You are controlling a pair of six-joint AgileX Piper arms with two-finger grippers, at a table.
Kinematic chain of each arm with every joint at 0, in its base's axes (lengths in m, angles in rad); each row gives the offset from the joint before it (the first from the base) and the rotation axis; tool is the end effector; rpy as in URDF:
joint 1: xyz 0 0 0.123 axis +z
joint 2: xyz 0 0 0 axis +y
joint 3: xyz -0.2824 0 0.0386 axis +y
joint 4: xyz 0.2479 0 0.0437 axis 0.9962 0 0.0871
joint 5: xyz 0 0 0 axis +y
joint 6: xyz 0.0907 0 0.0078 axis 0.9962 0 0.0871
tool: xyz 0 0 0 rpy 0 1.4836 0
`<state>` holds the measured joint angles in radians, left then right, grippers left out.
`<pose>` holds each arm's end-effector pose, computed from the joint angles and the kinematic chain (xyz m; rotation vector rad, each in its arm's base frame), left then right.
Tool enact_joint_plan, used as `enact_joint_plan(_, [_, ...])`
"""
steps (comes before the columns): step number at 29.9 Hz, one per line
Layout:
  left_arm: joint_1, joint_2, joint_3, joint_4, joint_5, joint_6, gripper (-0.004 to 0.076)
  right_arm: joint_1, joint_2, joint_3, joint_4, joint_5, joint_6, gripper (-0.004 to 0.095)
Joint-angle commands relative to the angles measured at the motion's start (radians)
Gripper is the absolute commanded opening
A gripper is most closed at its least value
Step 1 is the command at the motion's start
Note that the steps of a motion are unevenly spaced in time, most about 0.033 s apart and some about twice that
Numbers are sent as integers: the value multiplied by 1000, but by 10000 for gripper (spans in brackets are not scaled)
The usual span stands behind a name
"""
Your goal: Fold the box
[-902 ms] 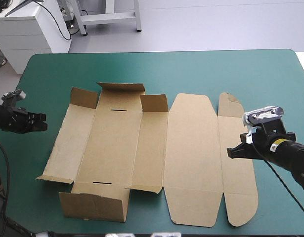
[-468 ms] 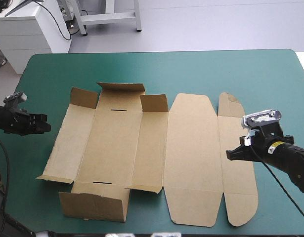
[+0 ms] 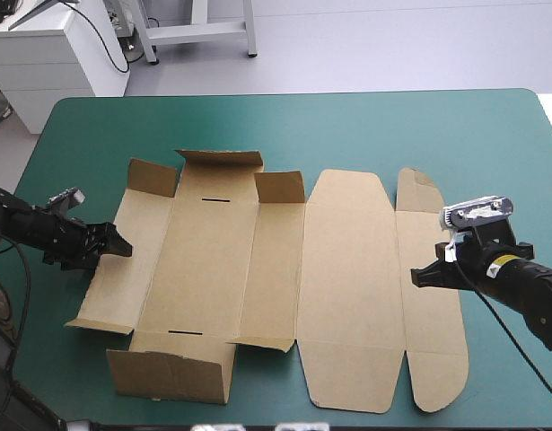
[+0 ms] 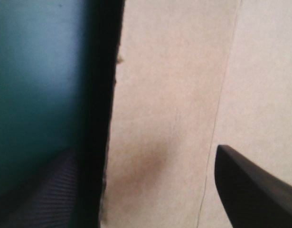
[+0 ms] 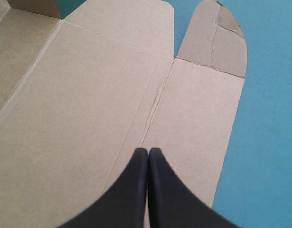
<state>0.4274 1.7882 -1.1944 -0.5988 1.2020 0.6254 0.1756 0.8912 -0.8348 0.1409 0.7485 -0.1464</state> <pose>0.3138 0.0903 0.2107 -0.0904 2.8787 -0.7910 0.1668 0.0385 0.3372 -0.2989 2.2663 0.1786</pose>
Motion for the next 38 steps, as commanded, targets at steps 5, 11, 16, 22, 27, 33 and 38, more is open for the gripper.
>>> enact_joint_plan(5, [-67, -27, -16, -55, 95, -70, 568, -5, -13, -26, 4, -63, 1, -21])
enact_joint_plan(11, [-143, -29, -16, -36, 97, -118, 524, -5, -13, -26, 4, -68, 6, -21])
enact_joint_plan(16, [-156, -33, -16, -39, 97, -143, 326, -5, -13, -26, 4, -68, 8, -21])
enact_joint_plan(22, [-156, -62, -16, -40, 97, -132, 1, -5, -13, -26, 5, -68, 10, -21])
enact_joint_plan(27, [-156, -92, -30, -45, 97, -124, 1, -5, -13, -26, 5, -66, 15, -21])
enact_joint_plan(33, [-174, -137, -130, 19, 97, -133, -8, -5, -13, -26, 5, -66, 15, -21])
enact_joint_plan(38, [-335, -157, -268, 240, 94, -139, -8, -5, -13, -26, 5, -66, 25, -21])
